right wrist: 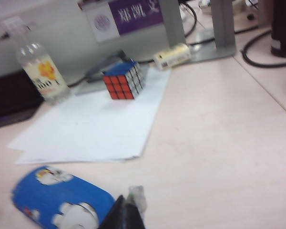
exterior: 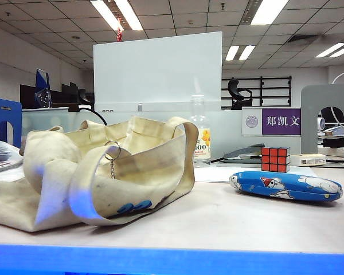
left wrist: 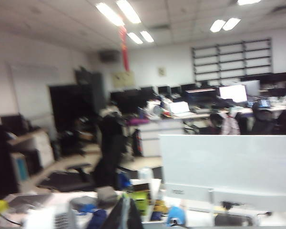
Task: Take the glasses case out of the canvas bag and put it on the table.
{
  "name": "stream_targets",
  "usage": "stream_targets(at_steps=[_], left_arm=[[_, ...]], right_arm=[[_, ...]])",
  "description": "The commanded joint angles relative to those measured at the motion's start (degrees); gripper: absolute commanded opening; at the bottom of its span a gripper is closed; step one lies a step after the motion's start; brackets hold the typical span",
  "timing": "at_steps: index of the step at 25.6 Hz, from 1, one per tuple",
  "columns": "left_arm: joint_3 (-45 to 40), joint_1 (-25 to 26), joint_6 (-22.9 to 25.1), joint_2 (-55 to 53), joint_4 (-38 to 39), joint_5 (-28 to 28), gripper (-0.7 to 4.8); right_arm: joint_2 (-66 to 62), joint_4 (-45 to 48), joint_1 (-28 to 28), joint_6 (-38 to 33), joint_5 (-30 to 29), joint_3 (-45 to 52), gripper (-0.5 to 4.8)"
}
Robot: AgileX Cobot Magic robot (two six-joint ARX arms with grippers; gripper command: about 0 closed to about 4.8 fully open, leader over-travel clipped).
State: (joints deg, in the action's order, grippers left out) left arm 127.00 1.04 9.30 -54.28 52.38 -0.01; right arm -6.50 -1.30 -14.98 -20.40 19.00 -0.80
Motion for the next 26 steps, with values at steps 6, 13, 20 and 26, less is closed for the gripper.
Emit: stream_targets(at_steps=[6, 13, 20, 26], left_arm=[[-12.2, -4.1, 3.0, 2.8, 9.1, 6.8, -0.06], [-62.2, -4.1, -10.1, 22.3, -20.7, 6.7, -0.06], [-87.5, -3.9, -14.3, 30.3, -34.6, 4.9, -0.06], [-103.6, -3.3, -17.7, 30.6, -47.7, 2.2, -0.06]], right_arm=[[0.1, 1.0, 4.6, 4.3, -3.5, 0.1, -0.05], [0.3, -0.7, 4.5, 3.9, -3.6, 0.1, -0.05], [0.4, -0.6, 4.5, 3.9, -3.6, 0.1, -0.05], [0.4, -0.6, 4.5, 3.9, -3.6, 0.1, -0.05]])
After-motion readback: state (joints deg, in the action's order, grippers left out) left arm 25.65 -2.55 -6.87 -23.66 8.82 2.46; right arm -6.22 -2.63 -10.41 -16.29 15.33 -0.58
